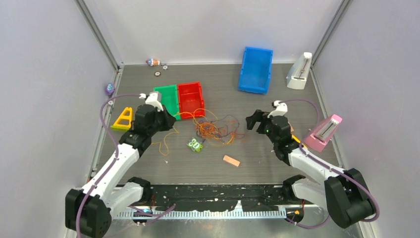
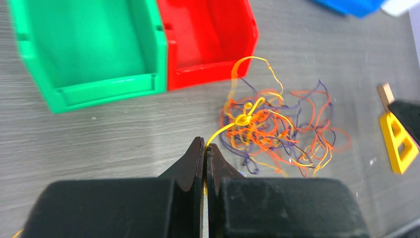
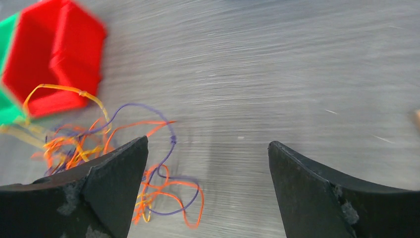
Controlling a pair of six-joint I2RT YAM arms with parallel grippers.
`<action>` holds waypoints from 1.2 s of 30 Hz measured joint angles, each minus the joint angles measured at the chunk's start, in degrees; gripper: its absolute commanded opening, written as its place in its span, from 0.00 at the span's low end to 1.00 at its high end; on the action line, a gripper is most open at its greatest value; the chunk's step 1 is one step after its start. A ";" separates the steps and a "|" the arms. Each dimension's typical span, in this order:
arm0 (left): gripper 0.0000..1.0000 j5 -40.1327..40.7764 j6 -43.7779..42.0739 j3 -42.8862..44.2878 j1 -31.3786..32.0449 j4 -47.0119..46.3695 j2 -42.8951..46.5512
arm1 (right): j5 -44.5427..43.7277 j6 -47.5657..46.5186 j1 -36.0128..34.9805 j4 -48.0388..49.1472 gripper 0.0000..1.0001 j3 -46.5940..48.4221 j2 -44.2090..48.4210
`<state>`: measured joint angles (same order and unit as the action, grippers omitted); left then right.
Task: Untangle the cables
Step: Untie the cable.
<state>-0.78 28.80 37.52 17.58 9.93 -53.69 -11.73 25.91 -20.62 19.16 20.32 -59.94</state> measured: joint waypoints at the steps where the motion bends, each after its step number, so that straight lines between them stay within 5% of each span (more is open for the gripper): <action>1: 0.00 -2.21 -0.76 0.22 0.09 -0.02 -1.33 | 3.30 -1.16 -0.20 1.92 0.96 0.00 -0.98; 7: 0.00 -9.42 -3.82 3.63 1.11 0.66 -4.02 | 15.37 -6.80 -7.13 6.29 0.95 3.34 -9.68; 13: 0.00 -9.94 -4.42 4.46 1.18 1.20 -1.38 | 14.49 -9.31 -17.33 1.49 0.95 17.16 -18.14; 22: 0.00 -8.96 -4.00 4.44 1.18 1.62 4.72 | 8.83 -5.05 -22.40 -2.19 0.98 31.15 -35.21; 24: 0.00 -8.63 -3.89 4.44 1.18 1.70 5.42 | 7.56 -3.80 -23.39 -3.56 0.85 32.39 -38.45; 26: 0.00 -8.39 -3.72 4.44 1.18 1.88 5.60 | 6.16 -2.27 -24.04 -4.98 0.60 32.72 -40.87; 28: 0.00 -8.13 -3.58 4.39 1.20 2.21 5.62 | 4.70 -0.85 -24.48 -6.12 0.21 32.72 -42.40; 29: 0.00 -7.72 -3.43 4.33 1.20 2.43 5.75 | 3.69 -0.22 -24.63 -6.93 0.13 32.74 -42.91; 36: 0.00 1.33 -1.92 3.78 1.07 5.62 10.93 | -1.95 2.54 -21.16 -10.93 0.05 28.17 -38.01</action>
<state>0.56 26.87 41.30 18.65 15.55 -42.76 -13.67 28.45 -41.78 8.23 48.49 -97.95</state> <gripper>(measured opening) 0.004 0.086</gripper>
